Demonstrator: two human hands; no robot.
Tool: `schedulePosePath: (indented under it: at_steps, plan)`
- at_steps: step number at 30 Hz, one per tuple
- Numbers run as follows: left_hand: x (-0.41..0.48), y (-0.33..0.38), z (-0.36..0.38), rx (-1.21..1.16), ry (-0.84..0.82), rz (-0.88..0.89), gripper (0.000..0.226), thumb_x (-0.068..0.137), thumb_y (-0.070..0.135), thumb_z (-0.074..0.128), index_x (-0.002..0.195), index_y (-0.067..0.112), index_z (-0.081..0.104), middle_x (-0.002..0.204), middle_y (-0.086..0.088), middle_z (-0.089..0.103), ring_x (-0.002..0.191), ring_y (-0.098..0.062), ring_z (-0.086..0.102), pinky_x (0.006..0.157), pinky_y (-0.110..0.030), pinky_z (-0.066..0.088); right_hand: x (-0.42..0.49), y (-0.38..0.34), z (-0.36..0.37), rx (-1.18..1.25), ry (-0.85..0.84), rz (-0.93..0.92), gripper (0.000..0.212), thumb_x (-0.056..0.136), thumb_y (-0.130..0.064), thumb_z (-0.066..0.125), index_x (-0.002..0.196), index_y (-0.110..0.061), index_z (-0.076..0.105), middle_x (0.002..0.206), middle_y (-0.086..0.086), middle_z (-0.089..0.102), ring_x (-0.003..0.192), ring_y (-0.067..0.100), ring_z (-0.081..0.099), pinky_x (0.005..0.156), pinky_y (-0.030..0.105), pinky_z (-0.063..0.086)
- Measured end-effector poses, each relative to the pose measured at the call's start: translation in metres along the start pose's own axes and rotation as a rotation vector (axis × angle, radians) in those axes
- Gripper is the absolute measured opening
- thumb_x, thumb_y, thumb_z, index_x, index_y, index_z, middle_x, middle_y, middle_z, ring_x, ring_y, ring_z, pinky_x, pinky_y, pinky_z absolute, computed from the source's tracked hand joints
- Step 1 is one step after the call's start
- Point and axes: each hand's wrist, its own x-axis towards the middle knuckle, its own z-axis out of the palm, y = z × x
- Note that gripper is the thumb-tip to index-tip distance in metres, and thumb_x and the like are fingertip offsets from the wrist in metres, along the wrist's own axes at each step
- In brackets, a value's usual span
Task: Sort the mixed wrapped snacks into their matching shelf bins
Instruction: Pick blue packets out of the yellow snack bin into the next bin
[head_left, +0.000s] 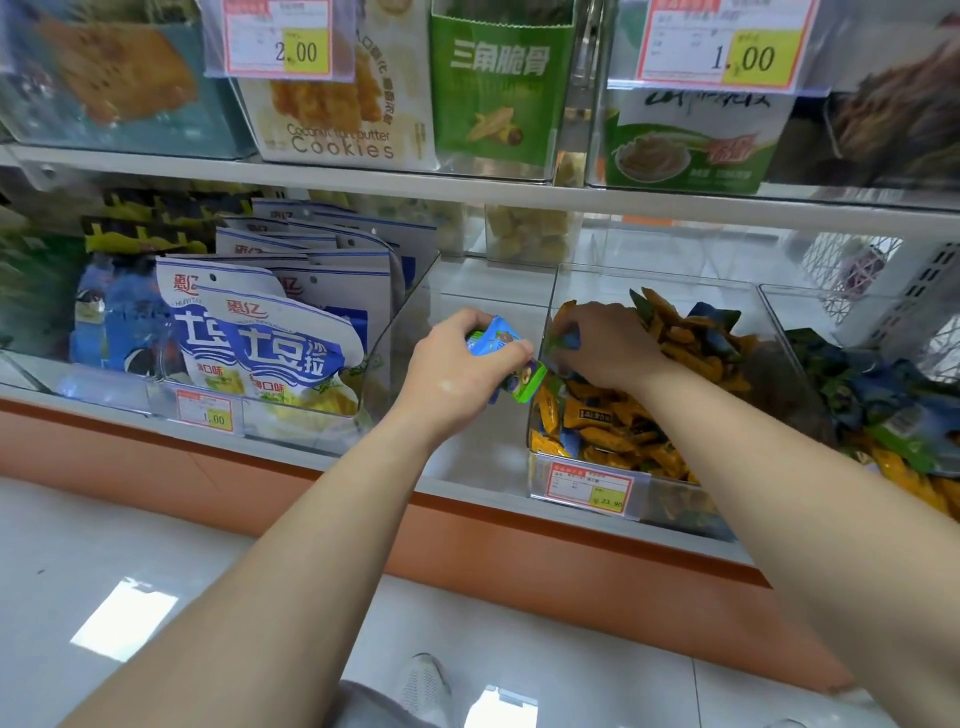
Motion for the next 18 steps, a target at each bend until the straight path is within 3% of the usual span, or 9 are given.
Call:
schedulePosePath:
  at_steps: [3, 7, 9, 12, 14, 16, 18]
  plan:
    - [-0.001, 0.004, 0.004, 0.008, 0.007, 0.013, 0.037, 0.084, 0.044, 0.073, 0.11, 0.021, 0.061, 0.1, -0.005, 0.065, 0.078, -0.017, 0.063, 0.052, -0.018, 0.046, -0.013, -0.003, -0.011, 0.067, 0.022, -0.007, 0.034, 0.088, -0.032, 0.069, 0.12, -0.02, 0.067, 0.125, 0.003, 0.064, 0.11, 0.021, 0.058, 0.082, 0.026, 0.041]
    - [-0.005, 0.017, 0.018, 0.016, 0.0, 0.057, 0.036, 0.084, 0.045, 0.073, 0.109, 0.022, 0.061, 0.096, 0.0, 0.066, 0.08, -0.015, 0.064, 0.056, -0.021, 0.047, -0.053, 0.0, -0.056, 0.302, 0.074, -0.001, 0.009, 0.09, -0.03, 0.068, 0.099, -0.031, 0.07, 0.115, -0.009, 0.068, 0.102, 0.007, 0.056, 0.078, 0.016, 0.038]
    - [-0.007, 0.027, 0.033, 0.042, -0.022, 0.08, 0.038, 0.083, 0.046, 0.073, 0.11, 0.024, 0.061, 0.096, 0.003, 0.065, 0.082, -0.012, 0.065, 0.058, -0.02, 0.048, -0.081, 0.01, -0.081, 0.38, 0.078, 0.011, 0.012, 0.088, -0.03, 0.07, 0.1, -0.032, 0.072, 0.108, -0.012, 0.069, 0.098, 0.004, 0.06, 0.077, 0.013, 0.042]
    - [-0.009, 0.044, 0.061, 0.112, -0.03, 0.134, 0.034, 0.079, 0.048, 0.075, 0.103, 0.03, 0.059, 0.087, 0.013, 0.063, 0.077, -0.002, 0.061, 0.057, -0.008, 0.042, -0.121, 0.036, -0.107, 0.436, 0.101, 0.057, 0.018, 0.087, -0.031, 0.073, 0.104, -0.031, 0.074, 0.105, -0.016, 0.068, 0.097, -0.002, 0.06, 0.072, -0.003, 0.036]
    - [-0.012, 0.055, 0.085, 0.14, -0.046, 0.175, 0.033, 0.076, 0.05, 0.075, 0.099, 0.032, 0.058, 0.082, 0.017, 0.061, 0.071, 0.004, 0.058, 0.054, -0.004, 0.038, -0.139, 0.058, -0.119, 0.478, 0.147, 0.106, 0.019, 0.087, -0.03, 0.074, 0.106, -0.03, 0.074, 0.108, -0.012, 0.07, 0.104, 0.004, 0.062, 0.079, 0.002, 0.04]
    - [-0.015, 0.064, 0.111, 0.125, -0.088, 0.201, 0.034, 0.077, 0.05, 0.075, 0.1, 0.033, 0.057, 0.082, 0.018, 0.06, 0.069, 0.008, 0.058, 0.053, -0.004, 0.038, -0.151, 0.081, -0.13, 0.518, 0.217, 0.173, 0.016, 0.087, -0.027, 0.074, 0.103, -0.028, 0.073, 0.108, -0.005, 0.072, 0.104, 0.015, 0.066, 0.088, 0.023, 0.048]
    - [-0.016, 0.075, 0.139, 0.134, -0.138, 0.236, 0.034, 0.077, 0.05, 0.075, 0.101, 0.031, 0.059, 0.083, 0.016, 0.062, 0.071, 0.004, 0.059, 0.054, -0.008, 0.039, -0.161, 0.105, -0.139, 0.531, 0.309, 0.241, 0.014, 0.086, -0.027, 0.074, 0.1, -0.028, 0.073, 0.108, -0.006, 0.072, 0.107, 0.014, 0.065, 0.092, 0.029, 0.048]
